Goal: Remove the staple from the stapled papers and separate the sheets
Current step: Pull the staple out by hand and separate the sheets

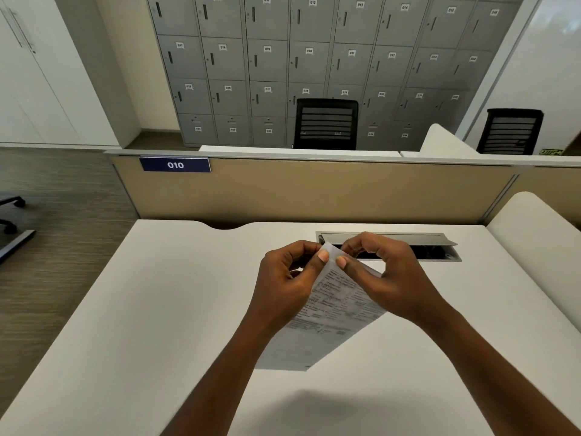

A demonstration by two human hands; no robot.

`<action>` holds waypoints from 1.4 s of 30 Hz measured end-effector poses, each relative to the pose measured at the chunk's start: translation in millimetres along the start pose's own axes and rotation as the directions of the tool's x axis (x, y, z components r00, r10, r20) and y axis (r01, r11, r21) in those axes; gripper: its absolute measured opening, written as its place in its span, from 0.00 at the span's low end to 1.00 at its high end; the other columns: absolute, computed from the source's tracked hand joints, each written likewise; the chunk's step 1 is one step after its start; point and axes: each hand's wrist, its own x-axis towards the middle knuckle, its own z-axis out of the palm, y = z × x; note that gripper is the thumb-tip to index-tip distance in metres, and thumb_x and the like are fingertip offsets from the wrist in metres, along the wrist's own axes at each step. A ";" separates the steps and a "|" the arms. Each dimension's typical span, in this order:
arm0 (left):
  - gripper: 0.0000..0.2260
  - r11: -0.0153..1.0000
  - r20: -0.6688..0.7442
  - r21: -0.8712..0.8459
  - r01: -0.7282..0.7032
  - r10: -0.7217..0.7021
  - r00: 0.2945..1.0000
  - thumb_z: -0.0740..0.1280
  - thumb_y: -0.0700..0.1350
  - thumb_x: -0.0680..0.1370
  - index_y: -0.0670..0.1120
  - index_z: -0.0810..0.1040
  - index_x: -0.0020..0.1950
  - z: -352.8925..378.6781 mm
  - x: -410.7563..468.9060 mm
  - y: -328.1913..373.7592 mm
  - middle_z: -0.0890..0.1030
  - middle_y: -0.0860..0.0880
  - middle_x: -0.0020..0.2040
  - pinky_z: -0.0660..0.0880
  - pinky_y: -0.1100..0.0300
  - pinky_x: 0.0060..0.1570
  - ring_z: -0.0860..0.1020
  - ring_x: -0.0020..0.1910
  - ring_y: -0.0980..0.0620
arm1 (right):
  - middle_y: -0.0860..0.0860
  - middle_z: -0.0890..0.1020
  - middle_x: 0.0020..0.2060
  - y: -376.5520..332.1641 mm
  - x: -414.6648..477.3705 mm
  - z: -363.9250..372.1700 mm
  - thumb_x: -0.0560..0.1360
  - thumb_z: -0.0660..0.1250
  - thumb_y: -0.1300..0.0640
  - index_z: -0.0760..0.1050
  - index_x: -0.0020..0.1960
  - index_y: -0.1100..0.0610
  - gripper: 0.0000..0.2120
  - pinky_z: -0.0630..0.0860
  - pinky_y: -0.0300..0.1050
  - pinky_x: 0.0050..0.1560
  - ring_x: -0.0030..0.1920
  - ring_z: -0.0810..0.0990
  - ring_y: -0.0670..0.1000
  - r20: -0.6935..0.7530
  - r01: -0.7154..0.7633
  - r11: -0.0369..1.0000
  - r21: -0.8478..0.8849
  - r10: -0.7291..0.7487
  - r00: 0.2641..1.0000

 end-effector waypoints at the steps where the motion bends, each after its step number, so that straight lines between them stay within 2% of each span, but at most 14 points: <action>1: 0.07 1.000 -0.003 -0.013 -0.011 0.011 1.000 0.68 0.45 0.82 0.46 0.85 0.54 0.6 -1.0 1.0 0.87 0.50 0.46 0.85 0.48 0.45 0.86 0.47 0.47 | 0.46 0.85 0.41 -0.1 0.8 -1.7 0.78 0.71 0.55 0.82 0.47 0.55 0.04 0.77 0.36 0.49 0.44 0.83 0.49 0.028 -0.030 0.999 0.045 0.029 0.999; 4: 0.07 0.999 -0.026 -0.027 -0.037 0.037 0.999 0.68 0.46 0.82 0.46 0.85 0.54 3.3 -1.8 1.8 0.87 0.50 0.46 0.85 0.48 0.45 0.86 0.47 0.48 | 0.47 0.85 0.39 1.0 0.4 -4.6 0.78 0.71 0.56 0.83 0.45 0.54 0.04 0.78 0.40 0.50 0.43 0.83 0.51 0.052 -0.083 0.987 0.141 0.076 0.996; 9: 0.07 0.999 -0.036 -0.017 -0.038 0.037 0.999 0.69 0.47 0.81 0.47 0.85 0.54 5.8 -2.4 1.1 0.87 0.50 0.46 0.84 0.45 0.45 0.85 0.48 0.47 | 0.50 0.86 0.40 0.8 -2.3 -6.5 0.78 0.71 0.59 0.84 0.46 0.55 0.03 0.80 0.46 0.53 0.44 0.84 0.53 0.048 -0.105 0.975 0.196 0.097 0.994; 14: 0.06 0.998 -0.024 -0.003 -0.058 0.058 0.998 0.69 0.47 0.81 0.47 0.85 0.53 7.6 -3.2 1.1 0.87 0.51 0.46 0.84 0.45 0.44 0.85 0.48 0.46 | 0.48 0.86 0.41 3.1 -0.6 -6.5 0.77 0.70 0.54 0.84 0.47 0.52 0.04 0.80 0.48 0.54 0.45 0.84 0.53 0.071 -0.115 0.976 0.183 0.103 0.992; 18: 0.06 0.999 -0.014 -0.028 -0.038 0.037 0.999 0.70 0.47 0.81 0.47 0.85 0.54 8.6 -3.1 2.2 0.87 0.50 0.46 0.85 0.45 0.45 0.85 0.49 0.46 | 0.49 0.85 0.40 4.4 0.3 -7.9 0.78 0.69 0.53 0.83 0.46 0.53 0.06 0.78 0.46 0.51 0.44 0.83 0.54 0.091 -0.095 0.975 0.201 0.078 0.993; 22: 0.08 0.997 0.015 -0.073 -0.015 0.016 1.000 0.70 0.48 0.80 0.45 0.84 0.53 8.0 -2.7 5.5 0.87 0.49 0.46 0.85 0.46 0.45 0.85 0.49 0.45 | 0.51 0.85 0.41 6.8 1.1 -9.5 0.78 0.69 0.53 0.83 0.47 0.54 0.06 0.79 0.49 0.52 0.45 0.83 0.55 0.110 -0.079 0.972 0.221 0.056 0.992; 27: 0.10 0.992 0.058 -0.125 -0.002 0.009 0.998 0.68 0.49 0.79 0.44 0.84 0.54 7.6 -2.6 7.8 0.86 0.47 0.47 0.85 0.48 0.43 0.86 0.49 0.45 | 0.51 0.84 0.42 7.5 2.4 -10.9 0.79 0.69 0.57 0.82 0.47 0.56 0.05 0.79 0.46 0.49 0.45 0.83 0.55 0.115 -0.063 0.969 0.237 0.037 0.993; 34: 0.11 0.986 0.103 -0.165 0.019 -0.002 0.995 0.67 0.48 0.80 0.42 0.83 0.55 7.7 -0.3 8.2 0.86 0.44 0.47 0.84 0.53 0.43 0.85 0.48 0.44 | 0.51 0.84 0.42 8.8 2.5 -12.7 0.78 0.70 0.57 0.83 0.47 0.56 0.04 0.80 0.47 0.48 0.47 0.83 0.56 0.136 -0.112 0.952 0.284 0.076 0.988; 42: 0.10 0.991 0.118 -0.132 0.008 0.008 0.993 0.67 0.47 0.81 0.42 0.82 0.55 7.6 1.2 4.6 0.85 0.44 0.48 0.85 0.46 0.44 0.85 0.49 0.44 | 0.50 0.84 0.42 8.5 2.7 -13.3 0.77 0.68 0.52 0.82 0.46 0.55 0.08 0.80 0.48 0.47 0.48 0.82 0.55 0.175 -0.142 0.961 0.238 0.101 0.979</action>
